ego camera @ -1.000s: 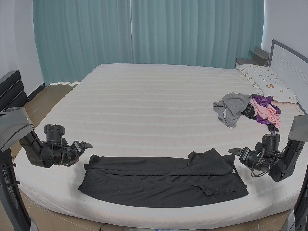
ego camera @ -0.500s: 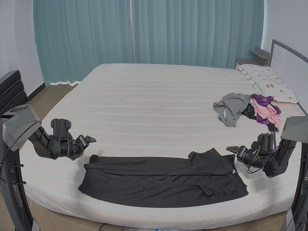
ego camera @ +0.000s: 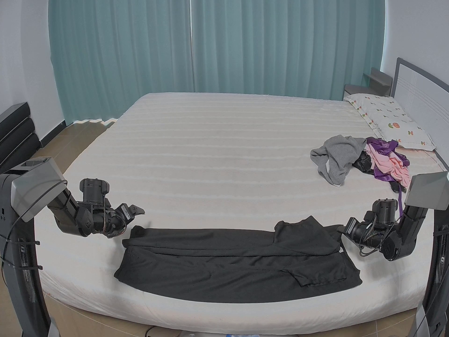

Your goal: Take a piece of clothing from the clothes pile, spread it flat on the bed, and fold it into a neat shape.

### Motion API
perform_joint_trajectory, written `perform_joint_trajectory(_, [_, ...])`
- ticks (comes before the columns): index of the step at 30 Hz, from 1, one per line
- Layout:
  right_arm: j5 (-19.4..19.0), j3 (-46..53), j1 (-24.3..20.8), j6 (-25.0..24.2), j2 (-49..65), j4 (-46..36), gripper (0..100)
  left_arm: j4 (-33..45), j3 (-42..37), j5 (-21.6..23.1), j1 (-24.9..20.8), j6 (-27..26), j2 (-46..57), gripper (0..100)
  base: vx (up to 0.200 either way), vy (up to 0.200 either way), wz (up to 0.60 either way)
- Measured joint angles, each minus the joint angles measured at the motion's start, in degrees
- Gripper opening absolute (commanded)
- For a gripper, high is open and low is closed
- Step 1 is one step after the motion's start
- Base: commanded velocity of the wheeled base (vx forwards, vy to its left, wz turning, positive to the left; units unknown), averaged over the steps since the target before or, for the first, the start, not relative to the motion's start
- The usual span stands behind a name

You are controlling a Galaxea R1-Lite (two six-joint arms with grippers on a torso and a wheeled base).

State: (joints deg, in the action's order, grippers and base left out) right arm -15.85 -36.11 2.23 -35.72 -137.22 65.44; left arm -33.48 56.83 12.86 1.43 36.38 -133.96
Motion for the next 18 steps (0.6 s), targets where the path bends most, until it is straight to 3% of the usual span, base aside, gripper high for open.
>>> perform_joint_trajectory(7, [0.0,0.4,0.5,-0.1,0.1,0.1,0,-0.7,0.8,-0.9,-2.2,-0.9,-1.4,100,0.000,0.000,0.00])
perform_joint_trajectory(8, [0.0,0.4,0.6,-0.2,0.1,0.1,0,-0.8,0.9,-0.9,-2.5,-1.1,-1.6,0,0.000,0.000,0.00])
perform_joint_trajectory(18, [0.1,0.5,0.8,-0.3,0.3,0.2,0,-0.7,1.0,-4.0,-3.4,-4.2,-2.8,0,0.000,0.000,0.00])
